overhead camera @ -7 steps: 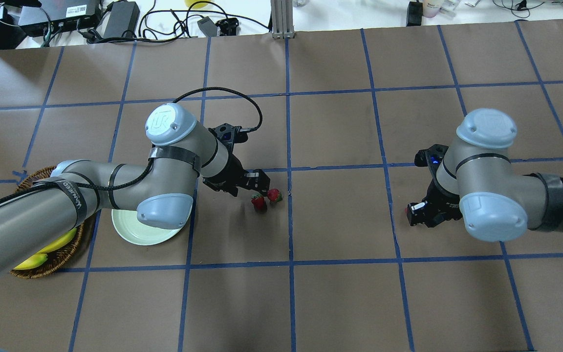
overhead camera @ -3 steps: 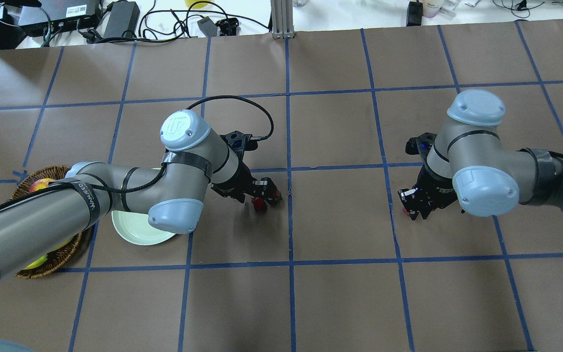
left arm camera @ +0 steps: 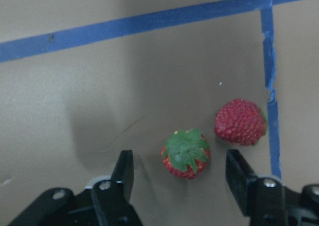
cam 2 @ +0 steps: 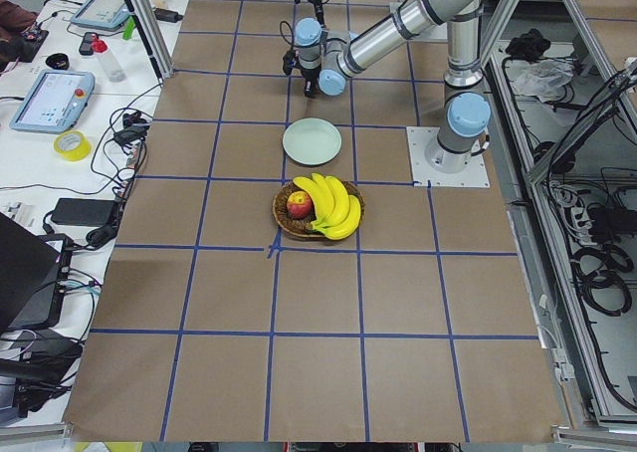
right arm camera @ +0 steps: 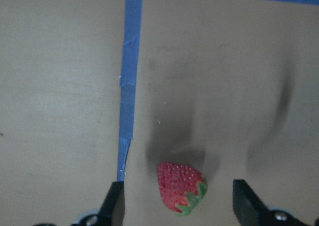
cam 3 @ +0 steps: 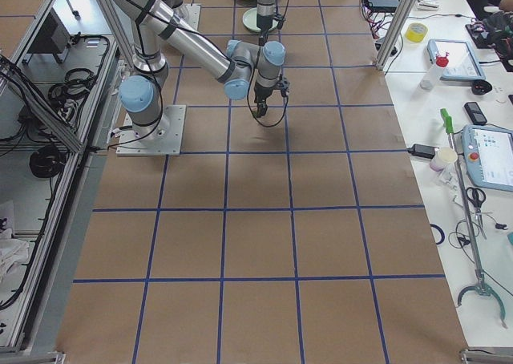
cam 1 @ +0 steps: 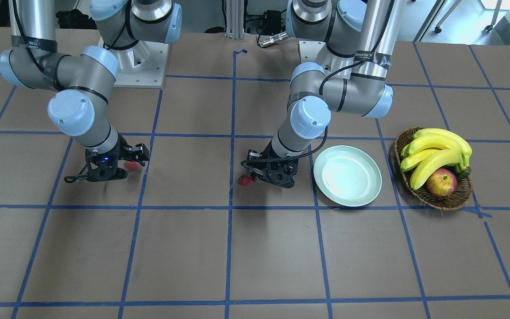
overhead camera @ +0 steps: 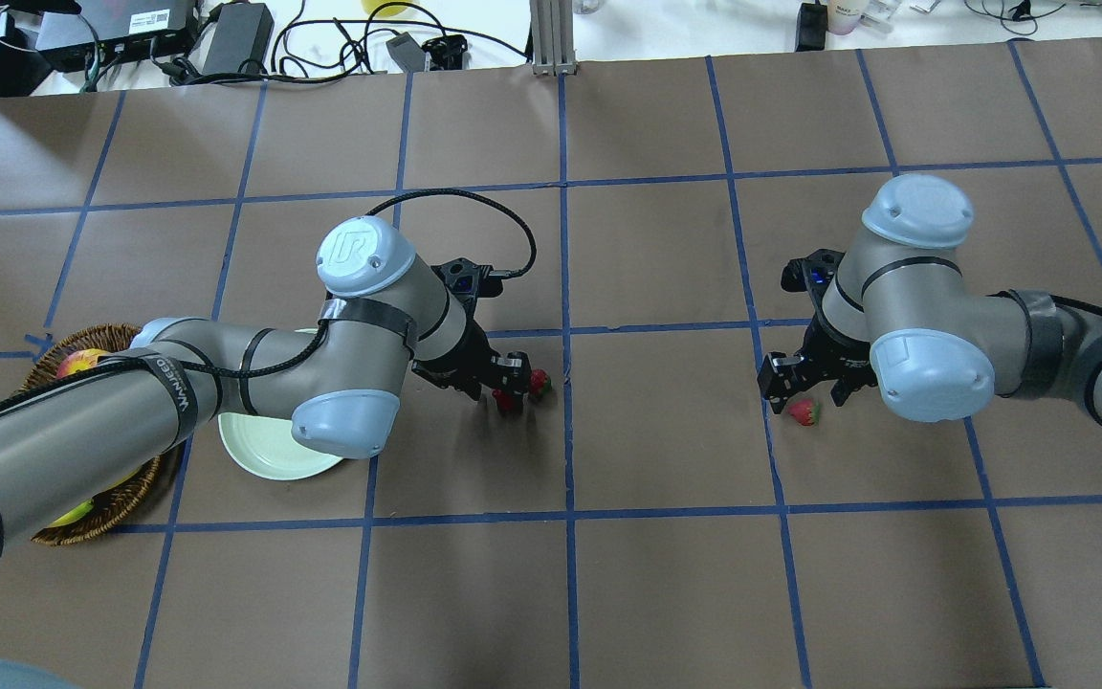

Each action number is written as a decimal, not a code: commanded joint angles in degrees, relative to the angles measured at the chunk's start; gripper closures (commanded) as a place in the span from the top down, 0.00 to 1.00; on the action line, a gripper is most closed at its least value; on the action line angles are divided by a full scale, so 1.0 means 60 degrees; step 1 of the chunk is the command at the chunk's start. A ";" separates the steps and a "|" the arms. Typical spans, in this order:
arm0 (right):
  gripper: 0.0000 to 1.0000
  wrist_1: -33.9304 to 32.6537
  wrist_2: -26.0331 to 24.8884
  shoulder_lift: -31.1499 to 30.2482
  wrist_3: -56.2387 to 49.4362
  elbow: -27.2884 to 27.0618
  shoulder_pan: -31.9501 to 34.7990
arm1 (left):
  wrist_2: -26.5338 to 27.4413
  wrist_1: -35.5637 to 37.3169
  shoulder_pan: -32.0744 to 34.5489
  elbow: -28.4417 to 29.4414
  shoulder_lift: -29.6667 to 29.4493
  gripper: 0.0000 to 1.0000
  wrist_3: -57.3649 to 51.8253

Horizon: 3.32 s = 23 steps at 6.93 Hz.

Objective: Collect all strawberries into plate
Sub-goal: 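Carry a strawberry over the plate with left gripper while right gripper carries another, then release strawberry into plate with left gripper while right gripper sets its strawberry down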

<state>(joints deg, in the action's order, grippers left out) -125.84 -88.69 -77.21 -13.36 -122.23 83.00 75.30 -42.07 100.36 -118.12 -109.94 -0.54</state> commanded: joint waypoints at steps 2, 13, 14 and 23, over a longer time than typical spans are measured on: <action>0.54 -0.0180 -0.0085 0.0241 -0.0087 -0.0150 0.0068 | 0.0019 0.0010 0.0001 0.0014 -0.0060 0.29 -0.0318; 0.18 0.1168 0.1904 0.1789 0.5543 0.4178 0.3812 | 0.2392 -0.1950 -0.3935 0.0294 0.1405 0.00 -0.3199; 0.19 0.1125 0.1921 0.2214 0.6161 0.4795 0.4413 | 0.2349 -0.1909 -0.4142 -0.0114 0.1419 0.00 -0.3539; 1.00 0.2138 0.0527 0.1436 0.6243 0.5224 0.5460 | 0.2378 -0.2258 -0.4483 0.0493 0.1521 1.00 -0.3735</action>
<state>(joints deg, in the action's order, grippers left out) -119.04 -78.79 -63.55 25.85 -91.52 115.87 89.63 -54.64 72.85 -117.44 -101.35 -23.83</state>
